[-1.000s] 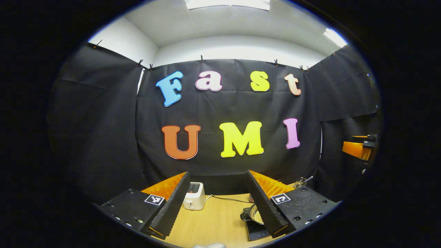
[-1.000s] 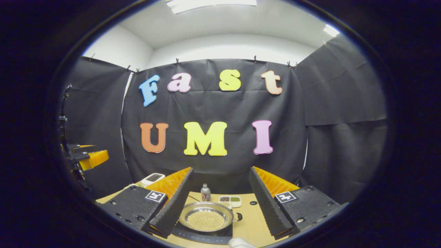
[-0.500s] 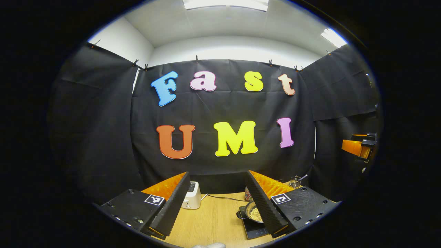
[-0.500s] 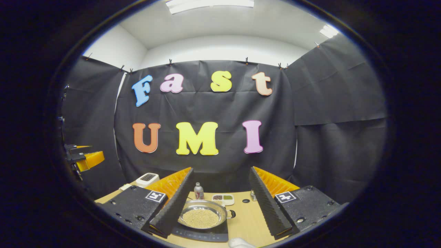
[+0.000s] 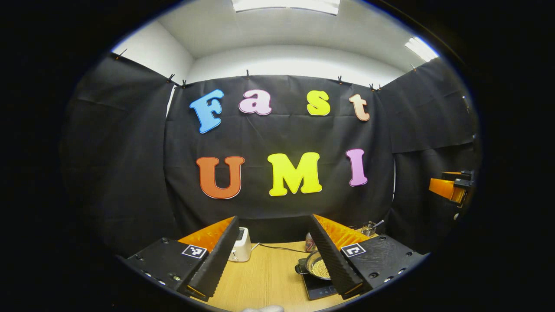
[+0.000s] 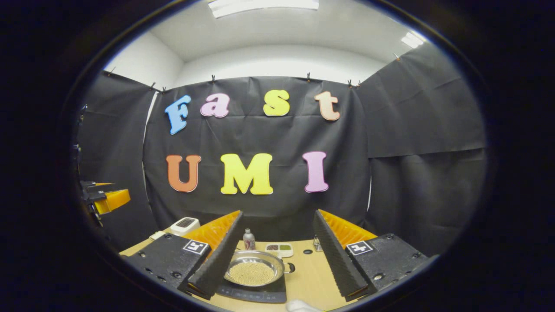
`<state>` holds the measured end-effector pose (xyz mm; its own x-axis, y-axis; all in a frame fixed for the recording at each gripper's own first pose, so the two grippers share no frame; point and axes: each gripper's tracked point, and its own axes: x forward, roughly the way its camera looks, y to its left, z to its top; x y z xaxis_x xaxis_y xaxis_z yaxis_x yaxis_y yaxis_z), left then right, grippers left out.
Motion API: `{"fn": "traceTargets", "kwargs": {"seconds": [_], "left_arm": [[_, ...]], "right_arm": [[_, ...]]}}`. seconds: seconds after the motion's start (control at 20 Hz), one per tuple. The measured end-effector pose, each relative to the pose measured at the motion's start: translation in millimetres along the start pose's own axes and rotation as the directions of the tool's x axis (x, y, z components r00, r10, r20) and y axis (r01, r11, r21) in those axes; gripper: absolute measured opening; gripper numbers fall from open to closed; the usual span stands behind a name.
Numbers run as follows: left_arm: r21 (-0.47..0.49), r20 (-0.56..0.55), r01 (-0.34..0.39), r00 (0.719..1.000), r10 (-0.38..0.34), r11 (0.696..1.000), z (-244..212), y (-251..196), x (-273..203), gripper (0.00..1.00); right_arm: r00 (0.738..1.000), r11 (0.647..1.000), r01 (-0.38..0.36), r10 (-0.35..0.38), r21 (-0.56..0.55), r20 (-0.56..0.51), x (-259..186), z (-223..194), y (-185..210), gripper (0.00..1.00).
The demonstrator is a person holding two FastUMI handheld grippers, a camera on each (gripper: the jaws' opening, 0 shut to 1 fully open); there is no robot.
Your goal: First push the handle of the pot to place it horizontally, then grasp the pot with both hands and set it on the induction cooktop.
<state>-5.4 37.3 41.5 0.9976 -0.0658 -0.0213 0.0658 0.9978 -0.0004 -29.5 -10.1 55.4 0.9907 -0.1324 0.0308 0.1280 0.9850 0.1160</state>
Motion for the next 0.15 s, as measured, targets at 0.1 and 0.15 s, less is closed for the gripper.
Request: {"fn": "traceTargets", "kwargs": {"seconds": [0.1,0.15], "left_arm": [[0.005,0.005,0.008,1.0,-0.008,1.0,3.1,-2.8,0.2,0.96],[0.006,0.006,0.011,1.0,-0.011,1.0,3.9,-3.2,0.6,0.89]], "right_arm": [[1.0,1.0,0.0,0.0,-0.003,-0.001,0.1,-0.5,0.5,1.0],[1.0,1.0,-0.003,0.003,-0.002,-0.002,-0.8,-0.2,2.4,1.0]]}}
